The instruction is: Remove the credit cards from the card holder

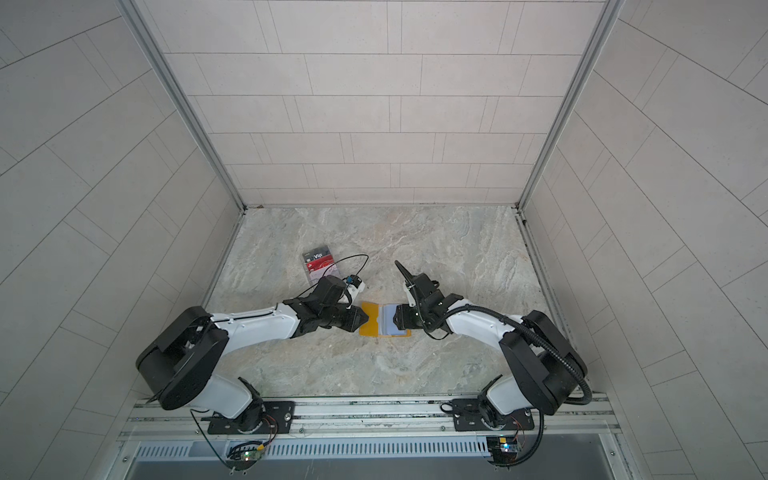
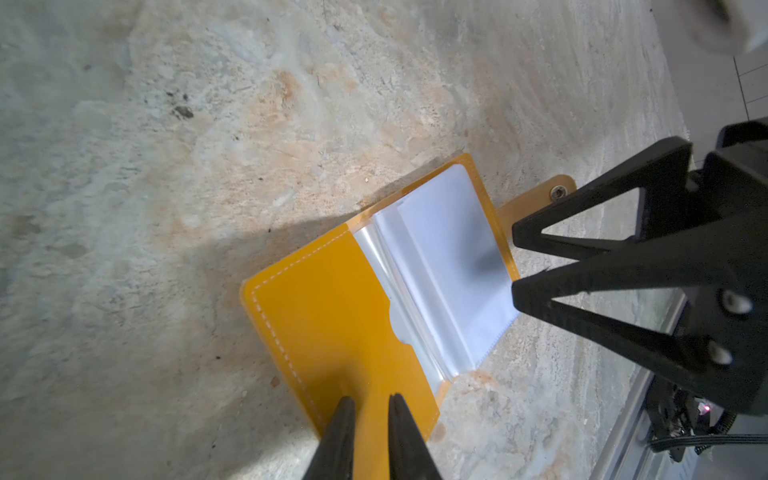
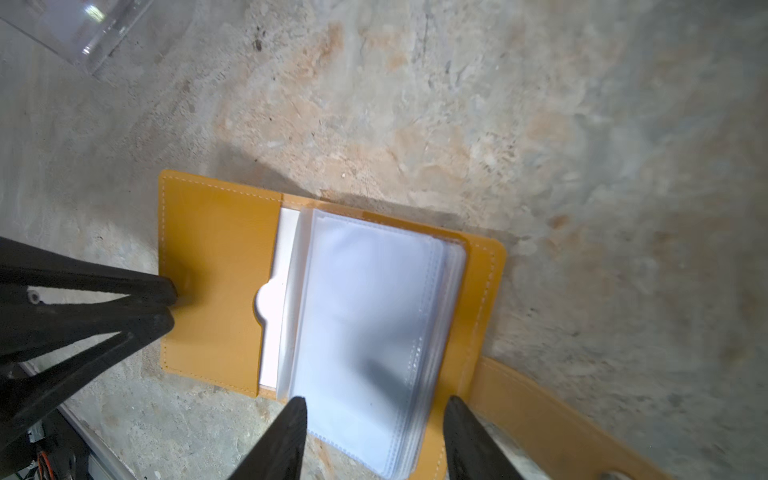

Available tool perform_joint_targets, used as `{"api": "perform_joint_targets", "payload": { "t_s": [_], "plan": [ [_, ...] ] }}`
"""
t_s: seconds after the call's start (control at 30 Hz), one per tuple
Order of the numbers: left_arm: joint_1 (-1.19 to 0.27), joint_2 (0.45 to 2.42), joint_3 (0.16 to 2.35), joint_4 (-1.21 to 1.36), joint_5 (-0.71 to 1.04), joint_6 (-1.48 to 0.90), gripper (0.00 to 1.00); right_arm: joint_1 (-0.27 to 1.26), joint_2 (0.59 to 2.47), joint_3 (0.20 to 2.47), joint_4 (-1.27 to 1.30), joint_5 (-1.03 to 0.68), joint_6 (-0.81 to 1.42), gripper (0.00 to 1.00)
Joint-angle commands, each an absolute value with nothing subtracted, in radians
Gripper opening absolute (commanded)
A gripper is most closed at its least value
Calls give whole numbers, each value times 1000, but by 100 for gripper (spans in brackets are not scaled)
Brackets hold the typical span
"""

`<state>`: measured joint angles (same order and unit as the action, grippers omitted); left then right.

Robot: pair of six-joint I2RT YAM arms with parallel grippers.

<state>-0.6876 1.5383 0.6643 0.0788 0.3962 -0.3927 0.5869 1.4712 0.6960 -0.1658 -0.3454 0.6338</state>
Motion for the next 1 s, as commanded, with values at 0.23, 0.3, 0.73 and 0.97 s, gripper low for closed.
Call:
{"api": "perform_joint_targets", "payload": {
  "t_s": [0.23,0.3,0.73,0.97],
  "plan": [
    [-690,1607,586,164,370,-445,17,586,1509,713,-130,-403,665,53],
    [-690,1620,581,170,378,-448,17,587,1509,710,-105,-436,674,53],
    [-690,1637,575,185,384,-463,16,586,1452,695,17,-553,753,52],
    [-690,1634,580,190,385,-472,16,590,1457,689,84,-615,792,52]
  ]
}}
